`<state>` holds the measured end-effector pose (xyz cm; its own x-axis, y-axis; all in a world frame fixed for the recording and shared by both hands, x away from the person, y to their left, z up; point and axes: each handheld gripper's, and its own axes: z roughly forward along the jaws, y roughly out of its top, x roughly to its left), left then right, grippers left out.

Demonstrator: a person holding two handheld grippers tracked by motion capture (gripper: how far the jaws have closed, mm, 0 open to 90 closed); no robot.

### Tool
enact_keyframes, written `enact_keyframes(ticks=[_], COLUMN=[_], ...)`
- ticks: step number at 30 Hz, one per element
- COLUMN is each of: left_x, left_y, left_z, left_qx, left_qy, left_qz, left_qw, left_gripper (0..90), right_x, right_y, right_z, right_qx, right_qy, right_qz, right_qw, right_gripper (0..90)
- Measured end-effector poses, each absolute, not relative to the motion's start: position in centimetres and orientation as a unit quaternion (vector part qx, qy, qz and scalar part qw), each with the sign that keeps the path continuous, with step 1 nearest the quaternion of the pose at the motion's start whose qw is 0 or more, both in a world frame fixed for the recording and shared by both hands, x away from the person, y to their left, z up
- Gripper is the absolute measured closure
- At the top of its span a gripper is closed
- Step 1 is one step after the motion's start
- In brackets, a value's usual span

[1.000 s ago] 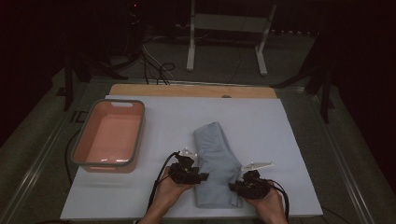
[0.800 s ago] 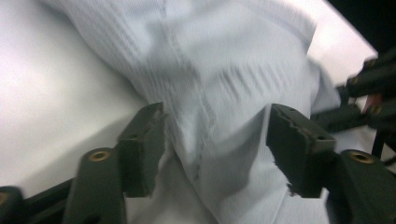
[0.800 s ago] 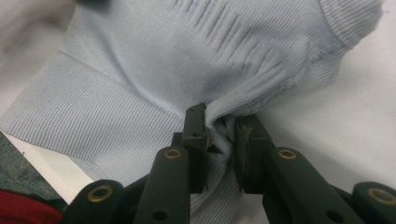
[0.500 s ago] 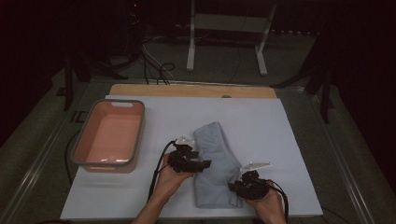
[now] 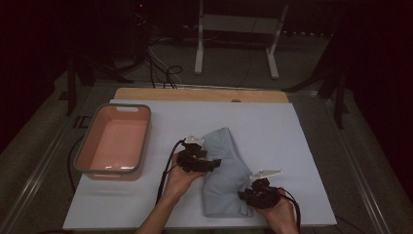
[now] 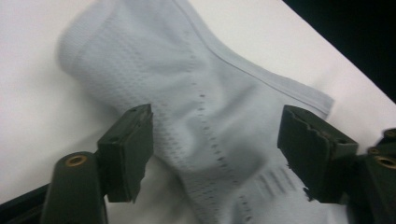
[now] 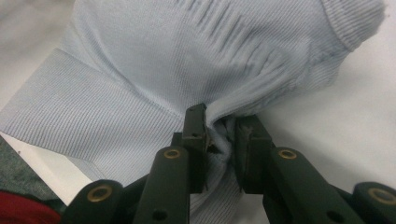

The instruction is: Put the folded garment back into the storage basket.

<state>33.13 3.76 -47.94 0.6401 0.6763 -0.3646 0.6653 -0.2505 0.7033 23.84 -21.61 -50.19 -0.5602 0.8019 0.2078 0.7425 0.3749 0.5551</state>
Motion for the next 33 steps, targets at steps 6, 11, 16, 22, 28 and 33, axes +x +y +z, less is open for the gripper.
enact_keyframes(ticks=[6,11,16,22,28,33], left_x=[33.8,34.5,35.0,35.9,36.5,36.8], left_y=[4.8,5.1,5.0,4.5,3.9,3.5], left_z=[-48.0,-48.5,-49.1,-49.5,-49.6,-49.4], left_qx=[0.784,0.788,0.788,0.786,0.788,0.788], left_qy=[0.439,0.443,0.445,0.453,0.456,0.459], left_qz=[0.017,0.017,0.004,0.004,0.002,0.014], left_qw=[0.438,0.427,0.426,0.421,0.413,0.410], left_gripper=[22.6,24.7,34.7,42.4,73.5,87.7], right_x=[23.8,23.8,23.8,23.8,23.8,23.7], right_y=[-21.5,-21.5,-21.5,-21.5,-21.5,-21.5], right_z=[-50.2,-50.2,-50.2,-50.2,-50.2,-50.2], right_qx=[0.468,0.468,0.468,0.468,0.467,0.468], right_qy=[0.828,0.828,0.828,0.827,0.828,0.827], right_qz=[0.305,0.306,0.306,0.306,0.307,0.306], right_qw=[0.052,0.051,0.051,0.052,0.053,0.053], right_gripper=[76.4,76.4,76.3,76.3,76.3,76.3])
